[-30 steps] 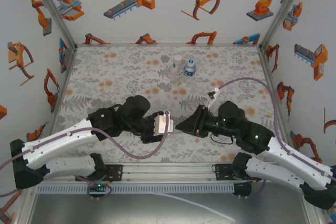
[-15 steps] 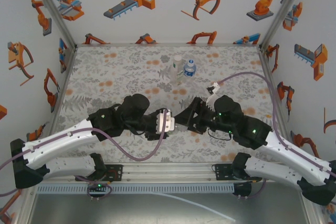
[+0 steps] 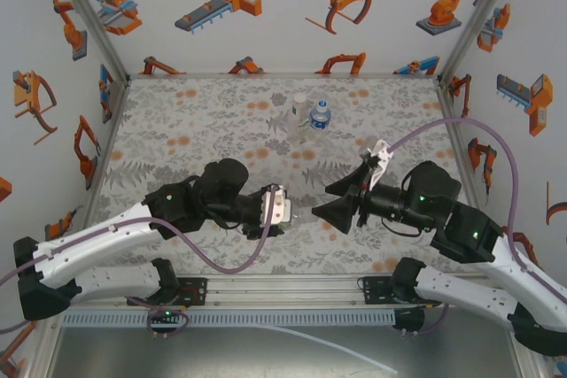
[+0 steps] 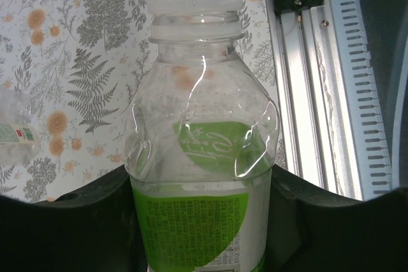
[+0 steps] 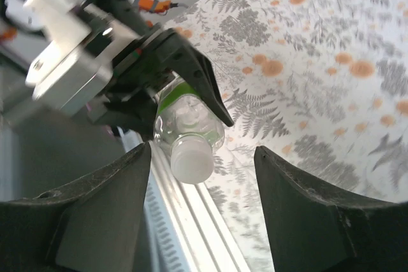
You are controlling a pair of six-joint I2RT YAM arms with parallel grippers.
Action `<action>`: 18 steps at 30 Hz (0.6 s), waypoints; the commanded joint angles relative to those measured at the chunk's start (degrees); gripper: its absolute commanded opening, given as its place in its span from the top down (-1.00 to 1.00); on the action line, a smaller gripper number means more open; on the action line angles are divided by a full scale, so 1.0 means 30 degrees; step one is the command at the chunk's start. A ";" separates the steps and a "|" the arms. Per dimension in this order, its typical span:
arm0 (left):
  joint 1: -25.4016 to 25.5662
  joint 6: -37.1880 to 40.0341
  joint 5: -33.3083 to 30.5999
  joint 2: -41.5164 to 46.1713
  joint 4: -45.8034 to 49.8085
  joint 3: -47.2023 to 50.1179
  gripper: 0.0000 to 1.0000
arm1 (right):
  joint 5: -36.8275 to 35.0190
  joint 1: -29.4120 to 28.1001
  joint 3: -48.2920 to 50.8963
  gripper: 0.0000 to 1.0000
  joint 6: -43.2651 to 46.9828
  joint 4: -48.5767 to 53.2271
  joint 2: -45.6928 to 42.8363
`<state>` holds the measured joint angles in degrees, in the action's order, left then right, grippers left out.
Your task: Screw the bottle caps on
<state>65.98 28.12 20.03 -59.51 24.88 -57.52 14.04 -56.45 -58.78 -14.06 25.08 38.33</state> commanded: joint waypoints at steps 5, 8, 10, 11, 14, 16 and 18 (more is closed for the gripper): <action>0.0068 -0.0754 0.1115 0.0291 0.0493 -0.0262 1.00 | 0.5924 -0.0167 -0.0881 -0.11 1.1294 0.1697 0.0486; 0.0063 -0.0888 0.1202 0.0294 0.0509 -0.0302 1.00 | 0.6829 -0.0162 -0.0572 -0.10 1.2090 0.1755 0.0822; 0.0054 -0.0911 0.1240 0.0232 0.0494 -0.0339 1.00 | 0.6529 -0.0169 -0.0353 -0.06 1.2181 0.1620 0.1001; 0.0068 -0.0963 0.1260 0.0234 0.0494 -0.0361 1.00 | 0.6480 -0.0169 -0.0293 -0.04 1.2210 0.1546 0.1077; 0.0061 -0.0985 0.1329 0.0206 0.0494 -0.0354 1.00 | 0.6296 -0.0169 -0.0134 0.02 1.2275 0.1274 0.1247; 0.0069 -0.0969 0.1342 0.0206 0.0492 -0.0364 1.00 | 0.6163 -0.0156 0.0098 0.05 1.2276 0.0978 0.1230; 0.0069 -0.0974 0.1322 0.0199 0.0495 -0.0350 1.00 | 0.6173 -0.0151 0.0278 0.06 1.2305 0.0826 0.1229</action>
<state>65.98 26.17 22.39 -59.37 25.54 -57.52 31.53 -56.45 -59.05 21.04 29.50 42.26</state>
